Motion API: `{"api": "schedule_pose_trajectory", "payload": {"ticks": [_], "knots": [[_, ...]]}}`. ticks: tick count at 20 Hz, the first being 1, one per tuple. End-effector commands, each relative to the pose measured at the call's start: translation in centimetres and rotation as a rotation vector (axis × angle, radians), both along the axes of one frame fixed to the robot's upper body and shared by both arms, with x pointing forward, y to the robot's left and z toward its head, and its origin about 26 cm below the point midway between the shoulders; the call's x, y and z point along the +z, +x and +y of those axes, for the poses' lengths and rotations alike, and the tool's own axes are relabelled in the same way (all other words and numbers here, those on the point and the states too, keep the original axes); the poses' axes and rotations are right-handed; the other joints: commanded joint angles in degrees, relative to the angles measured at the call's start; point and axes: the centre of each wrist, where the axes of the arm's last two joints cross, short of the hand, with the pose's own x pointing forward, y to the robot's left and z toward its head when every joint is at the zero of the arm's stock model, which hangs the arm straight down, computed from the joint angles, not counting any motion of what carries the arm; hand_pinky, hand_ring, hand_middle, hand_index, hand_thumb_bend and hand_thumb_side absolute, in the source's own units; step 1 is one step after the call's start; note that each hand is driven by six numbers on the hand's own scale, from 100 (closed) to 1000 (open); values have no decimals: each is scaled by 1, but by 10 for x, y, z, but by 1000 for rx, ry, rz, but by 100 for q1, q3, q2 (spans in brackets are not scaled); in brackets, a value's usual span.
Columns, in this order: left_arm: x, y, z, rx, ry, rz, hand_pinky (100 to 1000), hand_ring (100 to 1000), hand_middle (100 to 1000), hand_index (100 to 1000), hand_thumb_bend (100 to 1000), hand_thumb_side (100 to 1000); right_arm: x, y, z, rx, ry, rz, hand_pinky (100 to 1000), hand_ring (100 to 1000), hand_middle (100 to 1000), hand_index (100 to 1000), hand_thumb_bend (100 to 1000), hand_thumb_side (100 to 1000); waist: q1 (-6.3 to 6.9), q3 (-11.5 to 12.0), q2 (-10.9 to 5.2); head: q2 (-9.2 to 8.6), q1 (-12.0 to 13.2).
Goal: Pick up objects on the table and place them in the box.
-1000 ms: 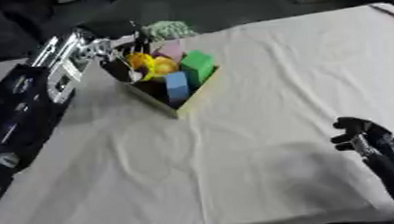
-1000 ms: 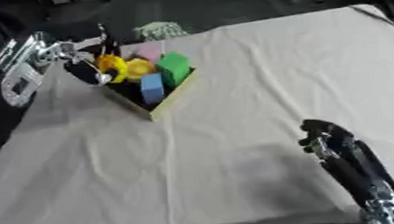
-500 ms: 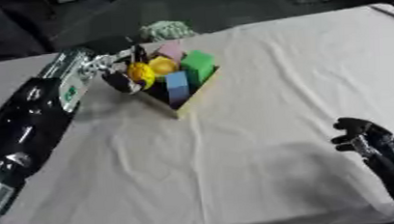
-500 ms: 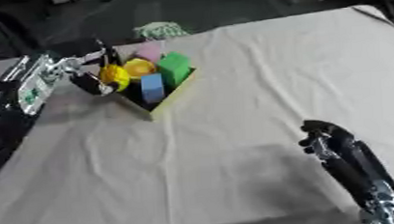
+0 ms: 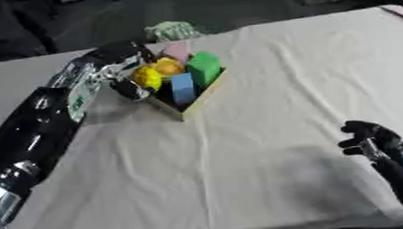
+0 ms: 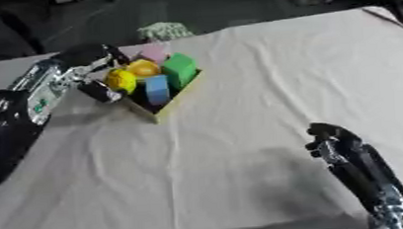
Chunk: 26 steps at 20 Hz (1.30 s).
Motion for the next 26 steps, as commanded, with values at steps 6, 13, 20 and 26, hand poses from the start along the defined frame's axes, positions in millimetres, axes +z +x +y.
{"api": "schedule_pose_trajectory", "payload": {"ticks": [6, 13, 20, 26], "knots": [[16, -2, 0, 38, -72, -166, 762, 769, 776, 871, 596, 413, 5, 2, 0, 11, -7, -15, 695, 689, 753, 812, 100, 681, -32, 19, -95, 26, -5], [37, -14, 2, 120, -289, -328, 725, 717, 713, 838, 663, 430, 5, 1, -1, -3, -4, -15, 694, 689, 753, 812, 100, 689, -44, 37, -75, 26, -55], [37, -44, 21, 114, -497, -470, 707, 679, 663, 807, 644, 398, 6, 1, -4, -19, -3, -19, 694, 689, 753, 812, 100, 687, -36, 162, -67, 26, -102], [18, -79, 34, 121, -686, -561, 703, 669, 652, 799, 631, 398, 4, 0, -8, -35, -11, -18, 694, 688, 752, 812, 100, 680, -6, 442, -98, 26, -166]]}}
